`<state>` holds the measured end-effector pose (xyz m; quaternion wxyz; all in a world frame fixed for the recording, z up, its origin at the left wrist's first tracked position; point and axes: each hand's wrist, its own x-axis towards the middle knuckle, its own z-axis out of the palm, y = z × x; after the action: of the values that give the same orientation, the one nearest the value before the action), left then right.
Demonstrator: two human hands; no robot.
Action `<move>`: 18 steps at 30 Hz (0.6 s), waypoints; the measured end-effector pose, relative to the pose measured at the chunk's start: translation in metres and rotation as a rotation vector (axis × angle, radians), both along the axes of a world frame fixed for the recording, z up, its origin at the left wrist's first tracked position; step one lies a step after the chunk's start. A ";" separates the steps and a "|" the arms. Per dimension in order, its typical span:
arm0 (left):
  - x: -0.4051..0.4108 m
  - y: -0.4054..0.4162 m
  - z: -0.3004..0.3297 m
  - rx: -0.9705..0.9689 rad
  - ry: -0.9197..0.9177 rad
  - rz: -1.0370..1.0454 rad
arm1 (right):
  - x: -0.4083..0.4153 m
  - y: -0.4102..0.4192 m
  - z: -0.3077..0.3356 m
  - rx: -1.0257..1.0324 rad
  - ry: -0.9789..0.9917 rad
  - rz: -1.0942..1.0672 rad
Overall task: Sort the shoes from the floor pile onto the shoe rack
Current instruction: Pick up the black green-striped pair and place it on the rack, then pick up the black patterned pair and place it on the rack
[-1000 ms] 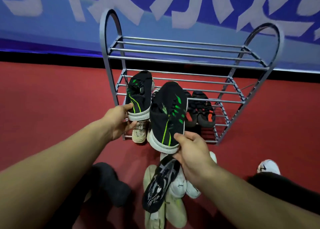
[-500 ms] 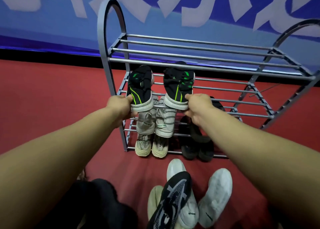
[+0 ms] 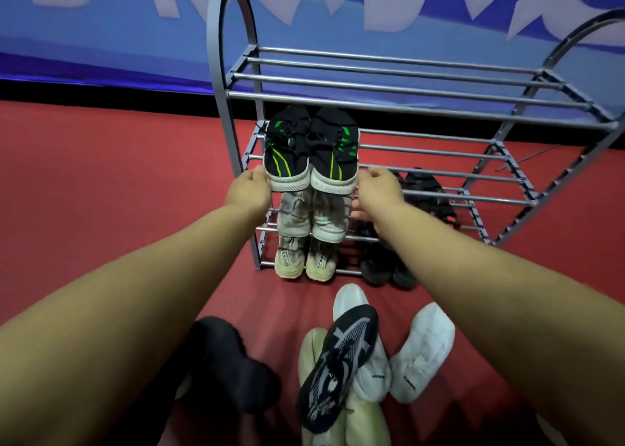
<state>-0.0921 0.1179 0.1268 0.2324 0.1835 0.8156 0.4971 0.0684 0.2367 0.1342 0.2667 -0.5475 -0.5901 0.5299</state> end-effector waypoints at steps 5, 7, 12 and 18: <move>0.052 -0.043 -0.047 0.187 -0.412 0.217 | 0.036 -0.070 -0.044 -0.058 -0.016 0.110; 0.072 -0.063 -0.076 0.159 -0.557 0.232 | 0.050 -0.103 -0.068 -0.157 -0.062 0.149; 0.105 -0.129 -0.170 -0.101 -0.495 0.226 | 0.078 -0.174 -0.139 -0.312 -0.132 0.172; 0.110 -0.180 -0.238 -0.658 -0.318 0.146 | 0.094 -0.222 -0.196 -0.374 -0.177 0.144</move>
<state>0.0180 -0.0620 -0.1114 0.3667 -0.0394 0.8964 0.2458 0.1619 0.0147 -0.0616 0.0688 -0.5884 -0.5402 0.5977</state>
